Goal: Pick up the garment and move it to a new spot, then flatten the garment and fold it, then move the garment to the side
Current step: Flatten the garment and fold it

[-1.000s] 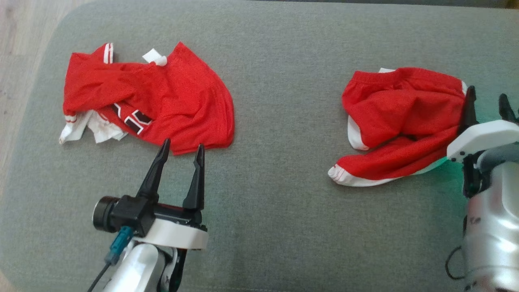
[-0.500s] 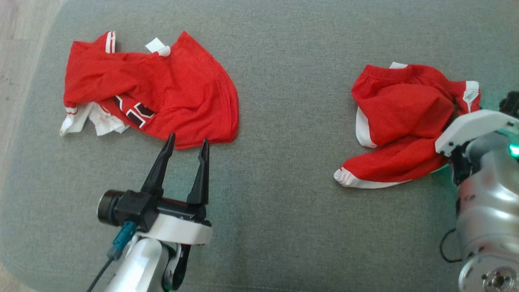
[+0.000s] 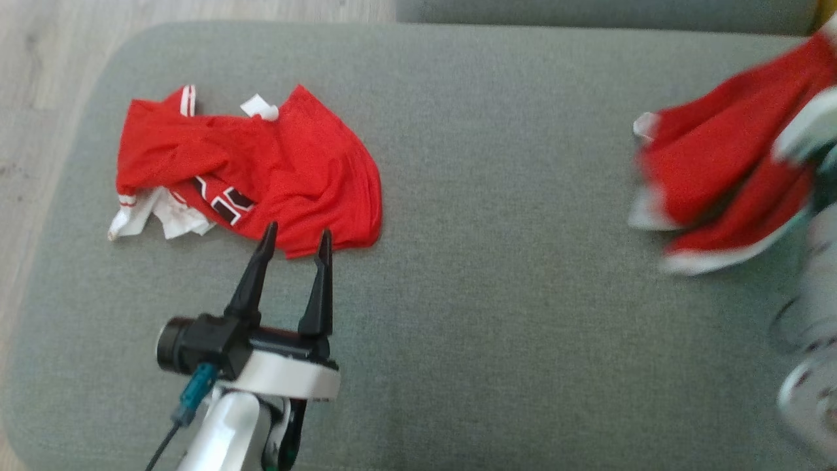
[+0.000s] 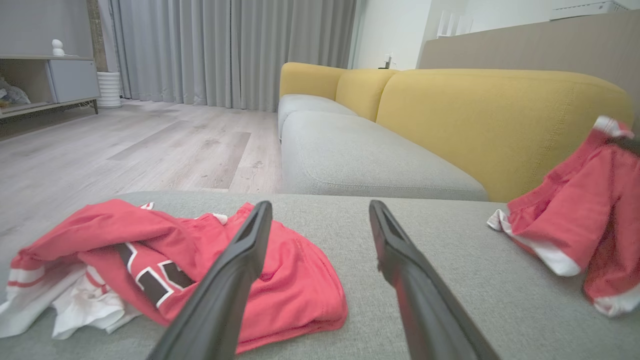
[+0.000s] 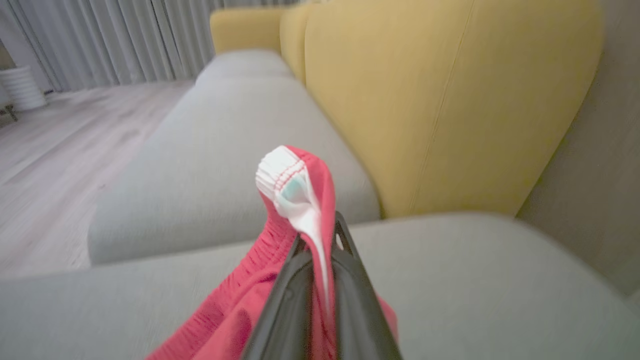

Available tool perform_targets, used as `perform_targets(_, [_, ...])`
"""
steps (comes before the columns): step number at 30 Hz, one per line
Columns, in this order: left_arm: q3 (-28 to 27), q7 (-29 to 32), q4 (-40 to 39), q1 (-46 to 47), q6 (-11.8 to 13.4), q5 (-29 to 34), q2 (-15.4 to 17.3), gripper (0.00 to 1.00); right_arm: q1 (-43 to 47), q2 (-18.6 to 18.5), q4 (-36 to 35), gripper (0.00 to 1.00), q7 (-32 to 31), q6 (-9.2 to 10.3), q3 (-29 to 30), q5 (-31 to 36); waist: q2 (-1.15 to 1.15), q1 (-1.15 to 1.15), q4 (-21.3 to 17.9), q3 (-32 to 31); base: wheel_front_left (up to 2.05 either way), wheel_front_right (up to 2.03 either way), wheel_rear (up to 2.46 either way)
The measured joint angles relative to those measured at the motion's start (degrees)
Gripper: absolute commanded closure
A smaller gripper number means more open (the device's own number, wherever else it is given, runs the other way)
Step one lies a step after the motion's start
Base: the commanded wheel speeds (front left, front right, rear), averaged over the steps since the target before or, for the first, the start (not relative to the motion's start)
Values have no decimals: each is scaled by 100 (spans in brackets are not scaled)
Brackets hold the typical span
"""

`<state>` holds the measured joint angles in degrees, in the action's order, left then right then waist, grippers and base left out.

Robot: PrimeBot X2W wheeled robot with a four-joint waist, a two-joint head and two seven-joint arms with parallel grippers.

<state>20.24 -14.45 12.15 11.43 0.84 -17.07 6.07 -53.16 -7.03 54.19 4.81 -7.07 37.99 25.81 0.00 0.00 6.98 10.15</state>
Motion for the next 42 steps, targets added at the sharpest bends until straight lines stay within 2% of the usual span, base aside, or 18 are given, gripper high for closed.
perform_targets(4, [-48,0,1,-240,-42,0,-54,0,-636,-435,-166,100,183,0,-578,69,0,-1,54,-213,0,0,0])
perform_targets(9, [-179,0,-3,-419,-87,55,-110,0,-1036,-530,78,100,356,0,-1690,-21,0,-1,161,-409,0,0,0])
perform_targets(13, [-203,0,-11,-490,-93,58,-118,0,-1063,-422,356,100,482,0,-2402,-185,0,-1,227,-473,0,0,0])
perform_targets(16, [-208,0,-11,-509,-142,116,-134,0,-914,-138,683,100,599,0,-3147,-323,0,-1,283,-503,0,0,0])
perform_targets(20, [-207,0,-9,-511,-166,149,-152,0,-213,276,1424,100,735,-3,-4062,-687,0,0,352,-502,0,0,0])
perform_targets(23, [-205,0,-1,-508,-210,152,-166,0,439,344,1881,100,797,-4,-4681,-1040,0,0,395,-463,0,0,0])
perform_targets(25, [-192,0,36,-485,-244,186,-185,0,787,301,1878,100,866,-4,-5414,-1564,0,0,451,-435,0,0,0])
perform_targets(26, [-191,0,51,-476,-244,203,-196,0,941,292,1736,38,884,-4,-5773,-1937,0,0,481,-424,0,0,0])
perform_targets(27, [-191,0,62,-475,-245,201,-199,0,1072,293,1507,0,887,-4,-6115,-2268,0,0,502,-414,0,0,0])
perform_targets(30, [-193,0,99,-475,-263,201,-201,0,1194,330,904,0,846,-4,-6913,-3030,0,0,510,-399,0,0,0])
perform_targets(33, [-203,0,99,-475,-261,202,-220,0,1117,342,584,0,826,-4,-7073,-3445,0,0,481,-411,0,0,0])
perform_targets(39, [-328,0,89,-483,-258,202,-240,0,1091,260,276,0,892,-4,-6728,-3682,0,0,351,-496,0,0,0])
perform_targets(42, [-361,0,70,-487,-259,202,-247,0,1229,166,-93,0,940,-4,-5920,-3679,0,0,216,-571,0,0,0])
